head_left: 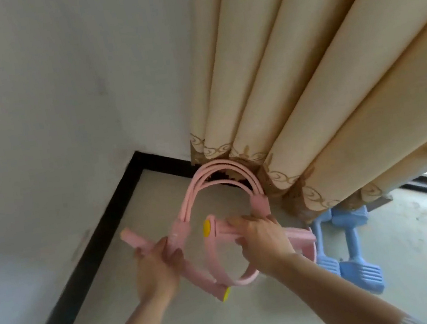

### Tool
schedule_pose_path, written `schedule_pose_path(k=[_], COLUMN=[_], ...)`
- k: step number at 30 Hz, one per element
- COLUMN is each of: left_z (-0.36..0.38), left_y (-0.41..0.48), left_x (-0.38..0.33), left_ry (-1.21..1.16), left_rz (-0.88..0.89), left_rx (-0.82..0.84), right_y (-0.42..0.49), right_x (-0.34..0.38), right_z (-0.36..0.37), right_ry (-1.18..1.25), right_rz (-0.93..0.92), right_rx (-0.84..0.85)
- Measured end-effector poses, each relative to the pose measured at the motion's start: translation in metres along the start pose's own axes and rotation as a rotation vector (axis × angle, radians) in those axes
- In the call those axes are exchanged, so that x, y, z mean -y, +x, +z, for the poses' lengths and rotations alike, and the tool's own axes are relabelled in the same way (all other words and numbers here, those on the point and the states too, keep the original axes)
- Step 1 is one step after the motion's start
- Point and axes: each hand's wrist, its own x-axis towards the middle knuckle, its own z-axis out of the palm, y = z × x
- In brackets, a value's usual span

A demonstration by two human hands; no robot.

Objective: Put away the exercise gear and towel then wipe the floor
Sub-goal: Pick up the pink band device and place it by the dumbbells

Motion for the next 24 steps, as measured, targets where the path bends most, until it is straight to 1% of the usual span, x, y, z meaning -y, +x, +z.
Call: schedule_pose_path(k=[3, 6, 10, 12, 14, 16, 19, 22, 24], left_z=[0.042, 0.07, 0.106, 0.118, 0.125, 0.128, 0.122, 0.122, 0.125], left_y=[0.033, 0.045, 0.035, 0.027, 0.023, 0.026, 0.031, 0.034, 0.037], left_x=[0.016, 0.01, 0.007, 0.007, 0.009, 0.01, 0.014, 0.018, 0.02], left_ry=[-0.007, -0.113, -0.328, -0.443, -0.521, -0.513, -0.472, -0.45, -0.409], left_rz=[0.062, 0.061, 0.005, -0.048, -0.06, -0.035, -0.056, -0.027, 0.006], left_rx=[0.012, 0.042, 0.191, 0.301, 0.424, 0.479, 0.543, 0.628, 0.678], right_y=[0.033, 0.056, 0.071, 0.074, 0.077, 0.079, 0.083, 0.085, 0.082], right_x=[-0.012, -0.024, -0.036, -0.044, -0.054, -0.063, -0.066, -0.062, -0.061], right_z=[0.023, 0.034, 0.046, 0.057, 0.068, 0.079, 0.094, 0.102, 0.105], right_ry=[0.032, 0.017, 0.04, 0.035, 0.037, 0.061, 0.047, 0.033, 0.035], right_rz=[0.018, 0.026, 0.061, 0.088, 0.138, 0.194, 0.171, 0.149, 0.126], right_rx=[-0.048, -0.066, -0.08, -0.052, -0.001, 0.044, 0.053, -0.004, -0.072])
